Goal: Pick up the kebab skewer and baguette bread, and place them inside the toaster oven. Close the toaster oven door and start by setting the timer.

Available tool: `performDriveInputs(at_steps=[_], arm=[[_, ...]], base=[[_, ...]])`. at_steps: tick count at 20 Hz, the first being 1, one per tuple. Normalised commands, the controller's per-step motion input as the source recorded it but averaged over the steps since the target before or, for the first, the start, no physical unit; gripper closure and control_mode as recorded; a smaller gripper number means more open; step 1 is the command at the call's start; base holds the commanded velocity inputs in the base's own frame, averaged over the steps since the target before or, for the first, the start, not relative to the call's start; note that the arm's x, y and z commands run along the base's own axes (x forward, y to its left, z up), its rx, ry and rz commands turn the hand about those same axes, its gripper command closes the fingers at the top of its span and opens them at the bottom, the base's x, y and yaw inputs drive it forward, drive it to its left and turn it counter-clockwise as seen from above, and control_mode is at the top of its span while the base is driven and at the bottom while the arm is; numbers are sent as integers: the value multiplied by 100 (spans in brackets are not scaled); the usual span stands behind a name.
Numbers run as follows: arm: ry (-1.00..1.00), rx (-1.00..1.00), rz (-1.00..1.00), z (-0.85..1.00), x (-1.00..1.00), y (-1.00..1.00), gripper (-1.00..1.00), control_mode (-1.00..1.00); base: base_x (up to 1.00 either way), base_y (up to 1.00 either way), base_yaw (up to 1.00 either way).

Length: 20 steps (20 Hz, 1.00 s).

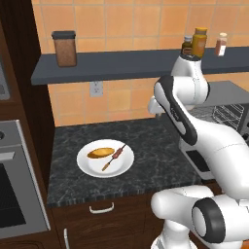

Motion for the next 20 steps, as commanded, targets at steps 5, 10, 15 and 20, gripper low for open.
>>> performDriveInputs(at_steps=[5, 10, 15, 20], arm=[[0, 0, 0, 0, 0, 0, -100, -100], [0, 0, 0, -11, -7, -12, -100, -100], [-7, 2, 1, -36, -35, -82, -100, -100], [-29, 1, 1, -60, -7, -100, -100, -100]], base=[[0, 0, 0], [0, 0, 0], [0, 0, 0], [0, 0, 0]])
